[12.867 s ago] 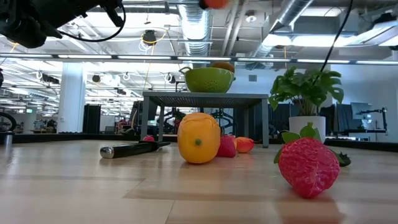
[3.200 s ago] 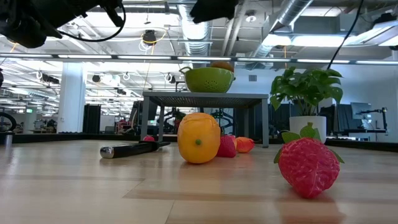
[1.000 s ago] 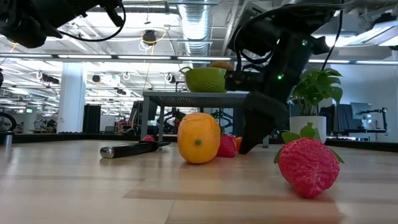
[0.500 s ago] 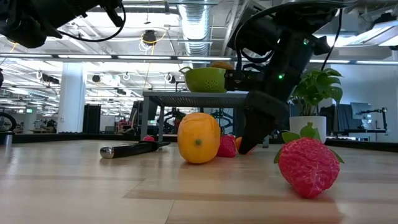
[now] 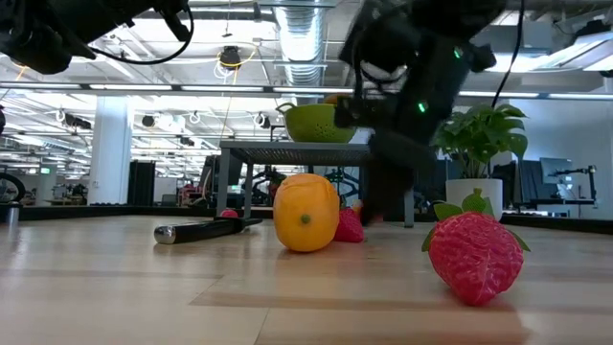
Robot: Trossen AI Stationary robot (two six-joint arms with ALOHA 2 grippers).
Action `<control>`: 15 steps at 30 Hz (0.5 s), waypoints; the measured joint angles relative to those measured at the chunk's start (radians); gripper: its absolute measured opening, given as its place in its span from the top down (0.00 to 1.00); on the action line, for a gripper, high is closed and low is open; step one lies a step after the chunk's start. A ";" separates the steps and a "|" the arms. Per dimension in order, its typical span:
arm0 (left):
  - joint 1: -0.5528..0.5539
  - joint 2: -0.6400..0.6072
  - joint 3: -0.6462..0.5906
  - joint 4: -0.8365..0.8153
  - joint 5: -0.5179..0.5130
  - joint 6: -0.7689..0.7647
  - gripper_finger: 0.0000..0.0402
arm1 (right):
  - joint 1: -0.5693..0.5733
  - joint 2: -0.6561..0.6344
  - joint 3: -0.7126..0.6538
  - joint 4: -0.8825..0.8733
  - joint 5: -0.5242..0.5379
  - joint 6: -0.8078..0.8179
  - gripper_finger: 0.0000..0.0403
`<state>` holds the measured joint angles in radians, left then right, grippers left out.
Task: Pick & Place Fruit
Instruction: Put the peach into the green strainer bowl on the shelf
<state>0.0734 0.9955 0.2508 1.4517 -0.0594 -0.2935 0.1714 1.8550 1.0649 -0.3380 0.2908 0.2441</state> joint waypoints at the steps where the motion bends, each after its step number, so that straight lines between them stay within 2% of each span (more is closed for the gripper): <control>1: 0.000 0.000 0.000 0.000 0.000 0.000 0.74 | 0.004 -0.016 0.017 -0.016 0.001 -0.014 0.75; 9: 0.000 0.000 0.000 0.002 0.002 0.000 0.74 | 0.016 -0.090 0.207 -0.084 0.002 -0.197 0.74; 15: 0.000 -0.002 0.000 -0.004 0.003 0.000 0.74 | -0.043 -0.132 0.349 -0.084 0.079 -0.384 0.74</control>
<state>0.0731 0.9939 0.2508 1.4473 -0.0560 -0.2935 0.1282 1.7226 1.4140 -0.4221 0.3700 -0.1403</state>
